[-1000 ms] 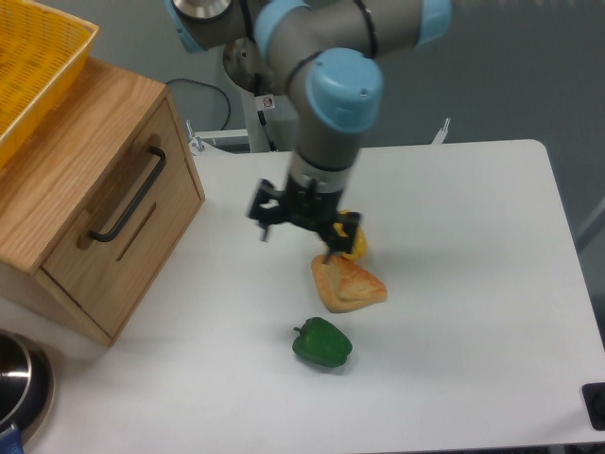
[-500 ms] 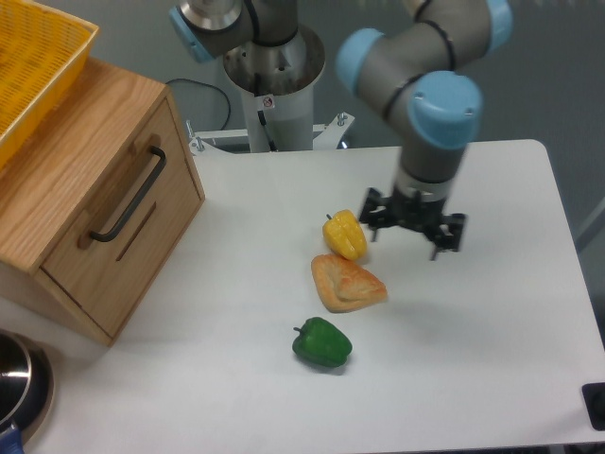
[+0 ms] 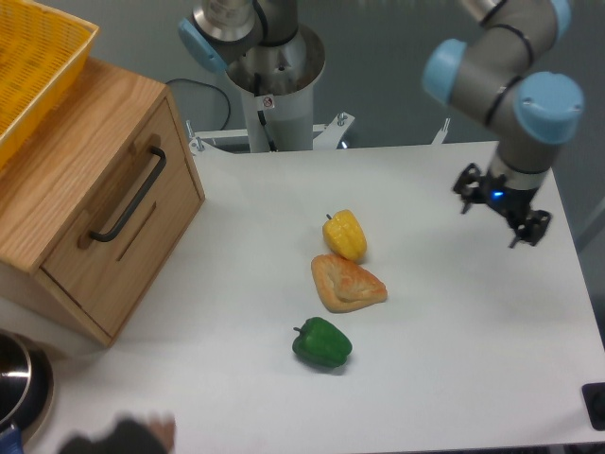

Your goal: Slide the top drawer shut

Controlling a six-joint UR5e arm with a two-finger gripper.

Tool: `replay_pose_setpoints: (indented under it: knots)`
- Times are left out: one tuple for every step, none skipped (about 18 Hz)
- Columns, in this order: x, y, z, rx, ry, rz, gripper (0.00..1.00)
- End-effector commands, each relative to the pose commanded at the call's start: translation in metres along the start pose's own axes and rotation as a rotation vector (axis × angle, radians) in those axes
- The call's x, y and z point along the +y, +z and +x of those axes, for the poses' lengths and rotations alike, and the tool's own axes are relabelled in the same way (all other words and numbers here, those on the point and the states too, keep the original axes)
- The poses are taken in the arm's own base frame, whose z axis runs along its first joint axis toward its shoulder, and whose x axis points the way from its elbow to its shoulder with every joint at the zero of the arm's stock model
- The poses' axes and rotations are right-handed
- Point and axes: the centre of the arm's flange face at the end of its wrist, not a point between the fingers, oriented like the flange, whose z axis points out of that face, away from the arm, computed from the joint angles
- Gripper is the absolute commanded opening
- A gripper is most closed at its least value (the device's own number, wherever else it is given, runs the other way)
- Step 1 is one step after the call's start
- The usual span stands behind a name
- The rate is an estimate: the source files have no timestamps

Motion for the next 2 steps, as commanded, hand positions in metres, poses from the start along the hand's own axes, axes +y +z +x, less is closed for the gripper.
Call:
replay_pose_setpoints:
  knots:
    - [0.0005, 0.0012, -0.0032, -0.005, 0.0, -0.001, 1.0]
    - [0.0008, -0.0011, -0.0055, -0.015, -0.002, -0.002, 1.0]
